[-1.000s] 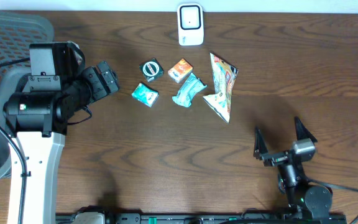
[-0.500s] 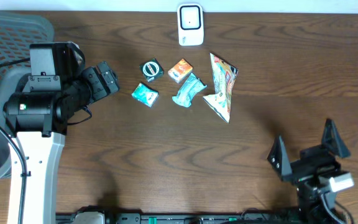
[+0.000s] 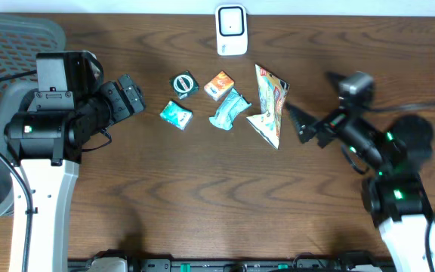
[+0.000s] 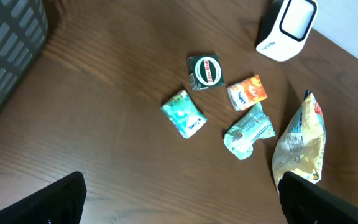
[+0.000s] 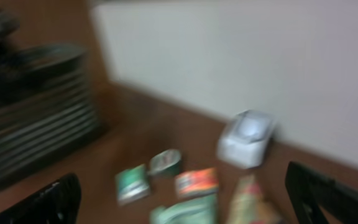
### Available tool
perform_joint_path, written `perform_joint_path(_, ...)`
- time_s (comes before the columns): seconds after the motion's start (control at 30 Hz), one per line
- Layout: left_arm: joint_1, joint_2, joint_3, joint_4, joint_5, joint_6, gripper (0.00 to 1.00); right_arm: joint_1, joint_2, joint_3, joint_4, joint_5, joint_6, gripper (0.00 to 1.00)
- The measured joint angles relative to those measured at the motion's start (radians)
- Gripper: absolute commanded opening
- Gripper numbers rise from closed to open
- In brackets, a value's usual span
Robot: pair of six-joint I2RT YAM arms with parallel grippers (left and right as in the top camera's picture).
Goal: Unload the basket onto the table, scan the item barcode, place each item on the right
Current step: 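Reach the right gripper to the yellow snack bag and grasp it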
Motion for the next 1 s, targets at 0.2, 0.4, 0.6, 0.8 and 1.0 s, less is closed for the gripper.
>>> perform_joint_path(0.2,0.0,0.0,0.0,0.0,0.0,0.0,0.98,0.008,0.195,0.007,0.266,-0.33,0.144,0.99)
perform_joint_path(0.4,0.0,0.0,0.0,0.0,0.0,0.0,0.98,0.01,0.29,0.027,0.321,-0.337,0.351,0.99)
perform_joint_path(0.6,0.0,0.0,0.0,0.0,0.0,0.0,0.98,0.012,0.302,0.23,-0.06,-0.135,0.333,0.99)
perform_joint_path(0.8,0.0,0.0,0.0,0.0,0.0,0.0,0.98,0.071,0.309,0.41,-0.438,0.143,0.161,0.99)
perform_joint_path(1.0,0.0,0.0,0.0,0.0,0.0,0.0,0.98,0.097,0.339,0.411,-0.526,0.211,0.101,0.99)
